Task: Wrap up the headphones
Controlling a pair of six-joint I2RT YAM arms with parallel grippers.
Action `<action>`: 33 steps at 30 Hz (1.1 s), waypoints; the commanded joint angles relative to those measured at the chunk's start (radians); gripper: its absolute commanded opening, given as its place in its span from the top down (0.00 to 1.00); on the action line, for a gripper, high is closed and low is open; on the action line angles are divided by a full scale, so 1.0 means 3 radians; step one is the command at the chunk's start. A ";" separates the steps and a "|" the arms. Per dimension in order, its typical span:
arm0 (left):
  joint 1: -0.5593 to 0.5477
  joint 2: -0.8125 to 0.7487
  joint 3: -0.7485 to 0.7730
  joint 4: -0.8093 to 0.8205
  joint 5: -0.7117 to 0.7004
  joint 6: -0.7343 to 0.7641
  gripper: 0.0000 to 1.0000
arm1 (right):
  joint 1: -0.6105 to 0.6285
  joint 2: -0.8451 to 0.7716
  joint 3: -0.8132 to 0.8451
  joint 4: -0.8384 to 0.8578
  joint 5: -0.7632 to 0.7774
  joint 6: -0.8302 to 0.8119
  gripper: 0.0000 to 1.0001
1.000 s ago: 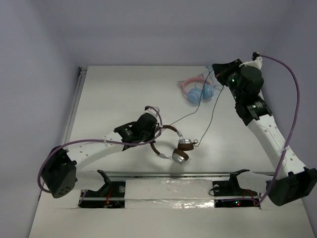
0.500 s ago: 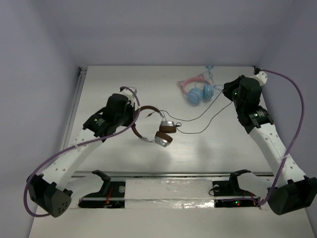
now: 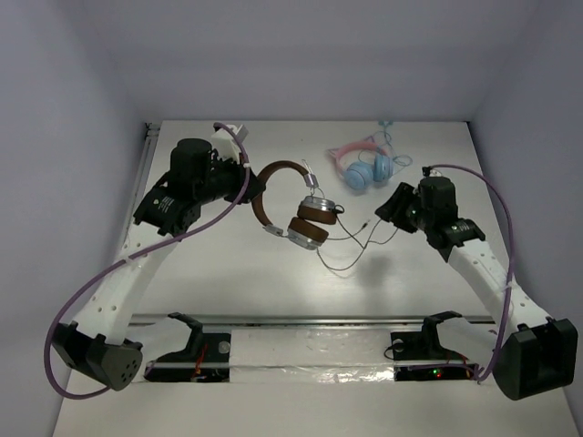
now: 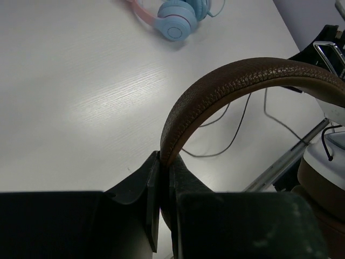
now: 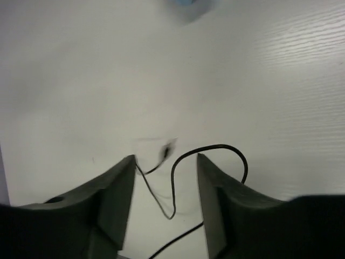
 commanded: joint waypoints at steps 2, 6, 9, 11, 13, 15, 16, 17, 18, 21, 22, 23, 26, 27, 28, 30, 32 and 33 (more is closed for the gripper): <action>0.0056 0.0040 0.0311 0.0212 0.0199 -0.0160 1.00 | -0.0018 -0.0267 0.0116 0.0081 -0.0450 -0.0170 0.38; 0.0086 0.0101 0.0480 0.0217 0.0107 -0.0196 1.00 | -0.0018 -0.0522 0.0316 0.0117 -0.0736 -0.0272 0.45; 0.0117 0.0218 0.0664 0.0243 0.0010 -0.0227 1.00 | -0.0018 -0.0615 0.0464 0.0183 -0.1134 -0.0328 0.75; 0.0117 0.0285 0.0782 0.0279 0.0035 -0.0278 1.00 | -0.0018 -0.0681 0.0475 0.0386 -0.1567 -0.0354 1.00; 0.0148 0.0387 0.0894 0.0355 0.0162 -0.0374 1.00 | -0.0018 -0.0717 0.0404 0.0647 -0.1982 -0.0319 1.00; 0.0188 0.0474 0.0976 0.0386 0.0214 -0.0431 1.00 | -0.0018 -0.0824 0.0266 0.0984 -0.2280 -0.0206 1.00; 0.0250 0.0500 0.1037 0.0452 0.0326 -0.0528 1.00 | 0.0022 -0.0880 0.0043 0.1447 -0.2484 -0.0044 0.92; 0.0250 0.0520 0.1038 0.0478 0.0382 -0.0574 1.00 | 0.0022 -0.0931 -0.0076 0.1623 -0.2521 0.0034 0.77; 0.0291 0.0571 0.1114 0.0498 0.0434 -0.0615 1.00 | 0.0058 -0.1038 -0.0168 0.1757 -0.2542 0.0075 0.61; 0.0362 0.0632 0.1222 0.0606 0.0653 -0.0835 1.00 | 0.0185 -0.1116 -0.0481 0.2223 -0.2547 0.0228 0.23; 0.0363 0.0648 0.1242 0.0662 0.0730 -0.0891 1.00 | 0.0232 -0.1086 -0.0527 0.2325 -0.2562 0.0295 0.20; 0.0363 0.0658 0.1268 0.0677 0.0746 -0.0973 1.00 | 0.0323 -0.1055 -0.0603 0.2386 -0.2456 0.0285 0.20; 0.0429 0.0679 0.1334 0.0754 0.0817 -0.1091 1.00 | 0.0502 -0.0953 -0.0721 0.2382 -0.2256 0.0168 0.22; 0.0429 0.0689 0.1345 0.0769 0.0848 -0.1177 1.00 | 0.0539 -0.0927 -0.0742 0.2387 -0.2195 0.0147 0.22; 0.0429 0.0699 0.1345 0.0810 0.0894 -0.1213 1.00 | 0.0579 -0.0901 -0.0767 0.2392 -0.2123 0.0101 0.23; 0.0460 0.0714 0.1350 0.0851 0.0945 -0.1285 1.00 | 0.0620 -0.0804 -0.0844 0.2474 -0.1954 0.0070 0.24; 0.0460 0.0730 0.1345 0.0877 0.1001 -0.1352 1.00 | 0.0621 -0.0707 -0.0854 0.2494 -0.1750 0.0035 0.27; 0.0460 0.0725 0.1345 0.0877 0.1002 -0.1362 1.00 | 0.0621 -0.0636 -0.0870 0.2520 -0.1714 0.0024 0.27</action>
